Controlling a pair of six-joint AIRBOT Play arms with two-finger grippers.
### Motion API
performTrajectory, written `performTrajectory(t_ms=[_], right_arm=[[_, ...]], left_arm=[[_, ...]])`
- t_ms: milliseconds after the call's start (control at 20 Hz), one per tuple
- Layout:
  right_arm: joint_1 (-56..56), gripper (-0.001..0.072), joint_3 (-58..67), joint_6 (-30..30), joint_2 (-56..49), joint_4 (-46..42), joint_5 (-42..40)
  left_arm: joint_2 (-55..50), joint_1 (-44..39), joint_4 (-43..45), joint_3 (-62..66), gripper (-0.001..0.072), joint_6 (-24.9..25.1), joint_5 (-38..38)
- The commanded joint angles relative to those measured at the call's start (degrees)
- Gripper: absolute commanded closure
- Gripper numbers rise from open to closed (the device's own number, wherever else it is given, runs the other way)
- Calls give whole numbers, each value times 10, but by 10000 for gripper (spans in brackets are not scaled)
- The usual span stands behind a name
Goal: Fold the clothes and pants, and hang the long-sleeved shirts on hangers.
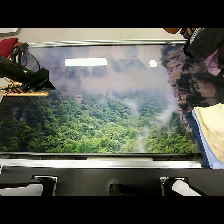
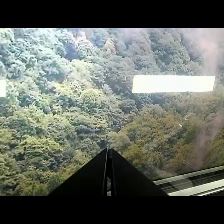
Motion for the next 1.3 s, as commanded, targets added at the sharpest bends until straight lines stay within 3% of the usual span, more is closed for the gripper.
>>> performTrajectory(t_ms=[0,150,200,350,400,500,600,700,800,850,950,1250], right_arm=[[0,683,-3,0,0,-10,-18],[0,682,-6,0,0,-10,-22],[0,639,-7,0,0,-12,-27],[0,255,-7,1,0,-43,-40],[0,230,-6,1,3,-42,-42],[0,233,4,4,22,8,-9],[0,238,31,-36,52,162,82],[9,417,53,-122,69,361,177],[63,527,64,-187,70,484,206],[103,533,64,-198,70,492,203],[193,645,64,-217,70,478,198],[354,681,64,-241,70,427,215]], left_arm=[[0,0,0,0,691,0,0],[0,0,0,0,691,2,0],[0,0,0,0,691,2,0],[0,0,0,0,691,6,0],[0,0,0,0,691,17,0],[0,0,12,0,692,30,0],[0,0,41,-1,691,36,0],[0,0,74,-3,692,57,7],[0,0,94,-18,691,70,23],[0,0,94,-31,691,82,28],[0,0,94,-62,691,103,31],[0,-26,94,-113,691,144,41]])
